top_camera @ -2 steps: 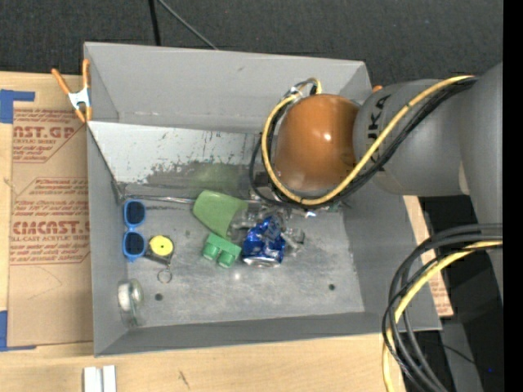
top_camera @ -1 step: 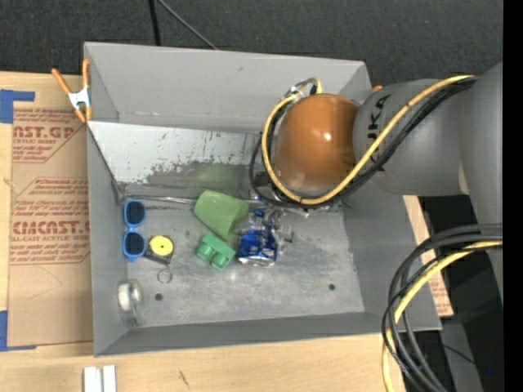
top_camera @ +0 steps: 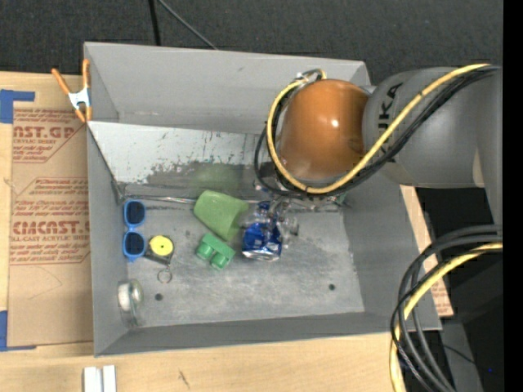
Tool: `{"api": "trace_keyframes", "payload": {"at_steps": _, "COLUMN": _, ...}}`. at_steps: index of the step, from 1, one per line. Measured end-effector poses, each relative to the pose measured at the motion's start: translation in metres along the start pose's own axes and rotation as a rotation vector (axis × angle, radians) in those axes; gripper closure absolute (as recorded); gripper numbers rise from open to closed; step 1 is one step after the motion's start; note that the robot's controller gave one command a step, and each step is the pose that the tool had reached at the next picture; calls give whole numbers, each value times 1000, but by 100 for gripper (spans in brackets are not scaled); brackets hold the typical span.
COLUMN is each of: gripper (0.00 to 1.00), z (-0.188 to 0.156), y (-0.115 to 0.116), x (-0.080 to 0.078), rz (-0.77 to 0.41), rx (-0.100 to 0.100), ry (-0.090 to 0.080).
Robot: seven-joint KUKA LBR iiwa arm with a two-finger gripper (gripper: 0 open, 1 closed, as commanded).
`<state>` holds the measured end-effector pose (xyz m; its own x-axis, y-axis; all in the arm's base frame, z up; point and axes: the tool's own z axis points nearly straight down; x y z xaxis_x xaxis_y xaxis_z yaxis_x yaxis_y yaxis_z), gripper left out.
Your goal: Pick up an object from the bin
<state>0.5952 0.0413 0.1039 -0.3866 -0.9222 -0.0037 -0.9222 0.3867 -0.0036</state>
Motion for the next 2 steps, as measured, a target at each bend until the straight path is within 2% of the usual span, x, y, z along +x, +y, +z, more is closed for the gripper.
{"api": "trace_keyframes", "payload": {"at_steps": 1, "gripper": 100, "z": -54, "y": -1, "x": -2, "rz": 2, "rx": 2, "ry": -1}}
{"api": "trace_keyframes", "payload": {"at_steps": 2, "gripper": 100, "z": -68, "y": -1, "x": -3, "rz": 4, "rx": -1, "ry": 1}}
